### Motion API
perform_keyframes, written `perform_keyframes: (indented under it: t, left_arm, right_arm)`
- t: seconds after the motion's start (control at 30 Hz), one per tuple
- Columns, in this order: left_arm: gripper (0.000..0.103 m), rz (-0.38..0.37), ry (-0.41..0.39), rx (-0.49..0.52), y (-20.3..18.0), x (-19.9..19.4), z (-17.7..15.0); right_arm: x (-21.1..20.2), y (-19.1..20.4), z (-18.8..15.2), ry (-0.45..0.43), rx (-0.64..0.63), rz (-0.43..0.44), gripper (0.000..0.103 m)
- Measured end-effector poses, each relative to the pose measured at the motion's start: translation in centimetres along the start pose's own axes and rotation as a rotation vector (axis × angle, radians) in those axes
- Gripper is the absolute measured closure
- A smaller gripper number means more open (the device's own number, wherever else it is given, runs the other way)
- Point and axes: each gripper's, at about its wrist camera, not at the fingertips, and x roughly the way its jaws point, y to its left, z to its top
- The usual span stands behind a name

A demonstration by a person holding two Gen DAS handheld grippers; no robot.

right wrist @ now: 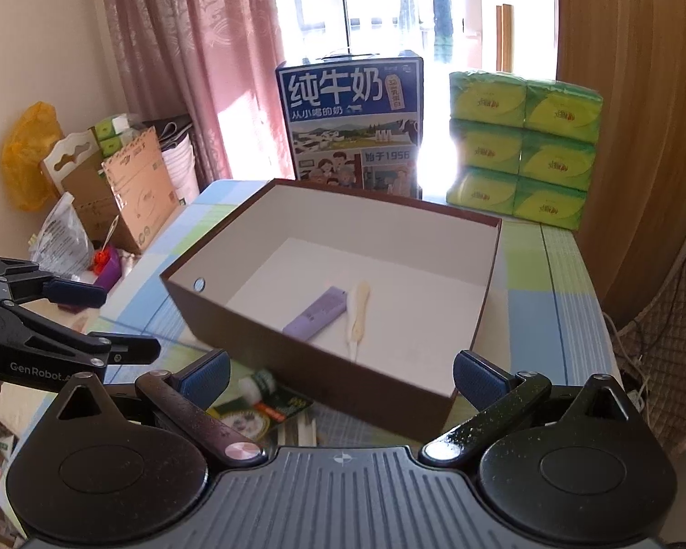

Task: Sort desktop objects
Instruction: 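Open both tools to release the tube and brush, then withdraw, then grasp the yellow snack pouch with the left tool while the right tool grasps the black box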

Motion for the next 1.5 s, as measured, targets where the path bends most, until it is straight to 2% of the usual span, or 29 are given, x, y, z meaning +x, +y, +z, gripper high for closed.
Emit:
perform_keyframes:
  t: [0.23,0.5,0.87,1.1,1.27,1.37,1.4,1.43,1.47,1.5]
  left_arm:
    - [0.023,-0.007,0.026,-0.039,1.0,-1.5,-3.4]
    - [0.023,0.012,0.070,-0.046,1.9,-2.9,-7.9]
    - [0.023,-0.024,0.180,-0.090,1.3,-0.9,-12.2]
    - [0.023,-0.047,0.216,-0.080,0.6,0.4,-13.5]
    - [0.023,-0.075,0.230,-0.073,-0.2,1.4,-13.8]
    - [0.023,-0.091,0.234,-0.070,-0.7,2.0,-13.9]
    - [0.023,-0.102,0.234,-0.069,-0.9,2.2,-13.9]
    - [0.023,-0.110,0.235,-0.068,-1.0,2.4,-13.9]
    - [0.023,-0.120,0.236,-0.066,-1.2,2.7,-13.9]
    - [0.023,-0.131,0.236,-0.064,-1.4,2.9,-13.9]
  right_arm:
    - [-1.8,0.4,-2.3,0.012,0.018,-0.005,0.002]
    - [-3.2,0.9,-5.5,0.068,0.018,-0.006,0.002]
    - [-1.6,2.7,-11.6,0.262,-0.041,-0.021,0.002]
    - [-0.5,3.5,-14.2,0.314,-0.100,-0.040,0.003]
    - [0.7,3.7,-15.1,0.328,-0.128,-0.050,0.013]
    - [1.3,3.7,-15.6,0.337,-0.139,-0.060,0.023]
    - [1.6,3.6,-15.8,0.342,-0.142,-0.061,0.032]
    - [1.8,3.5,-15.9,0.349,-0.144,-0.061,0.048]
    - [2.0,3.3,-16.1,0.358,-0.144,-0.062,0.059]
    - [2.1,3.0,-16.3,0.365,-0.136,-0.055,0.062]
